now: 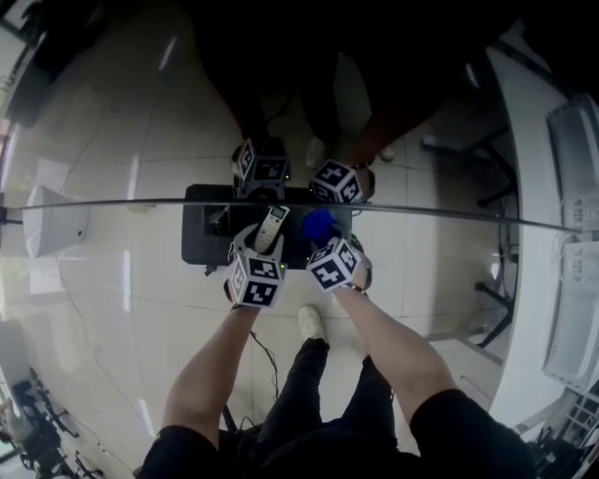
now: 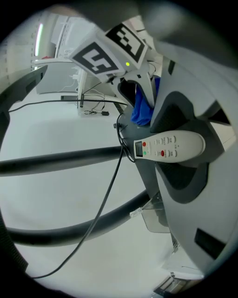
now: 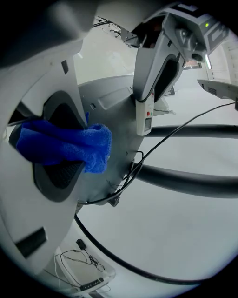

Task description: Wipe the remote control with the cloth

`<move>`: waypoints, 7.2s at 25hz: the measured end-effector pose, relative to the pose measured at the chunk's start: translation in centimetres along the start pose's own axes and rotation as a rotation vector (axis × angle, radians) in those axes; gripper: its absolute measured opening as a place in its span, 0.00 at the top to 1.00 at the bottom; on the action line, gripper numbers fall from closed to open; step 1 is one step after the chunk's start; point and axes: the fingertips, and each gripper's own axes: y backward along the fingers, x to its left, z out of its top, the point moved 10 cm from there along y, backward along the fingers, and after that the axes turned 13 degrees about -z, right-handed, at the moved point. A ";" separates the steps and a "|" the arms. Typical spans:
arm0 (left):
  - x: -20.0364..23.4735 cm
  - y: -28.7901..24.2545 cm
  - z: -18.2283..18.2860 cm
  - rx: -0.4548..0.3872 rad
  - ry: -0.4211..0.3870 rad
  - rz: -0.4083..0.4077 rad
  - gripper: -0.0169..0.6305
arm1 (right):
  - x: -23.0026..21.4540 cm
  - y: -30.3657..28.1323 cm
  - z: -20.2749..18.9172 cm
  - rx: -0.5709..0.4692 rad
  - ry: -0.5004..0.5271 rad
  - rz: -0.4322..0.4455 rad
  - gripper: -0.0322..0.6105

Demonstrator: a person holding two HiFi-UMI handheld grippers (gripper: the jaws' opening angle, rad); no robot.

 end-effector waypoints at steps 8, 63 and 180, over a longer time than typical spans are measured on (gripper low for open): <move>-3.4 6.6 2.0 -0.088 -0.005 0.047 0.66 | -1.8 3.9 -0.4 -0.031 -0.042 0.003 0.72; -32.1 29.8 4.5 -0.204 -0.546 0.165 0.66 | -0.7 47.7 -5.2 -0.591 0.428 0.460 0.73; -3.0 -0.7 -6.2 -0.163 0.403 0.140 0.61 | -0.6 10.1 -1.7 -0.175 0.071 0.070 0.73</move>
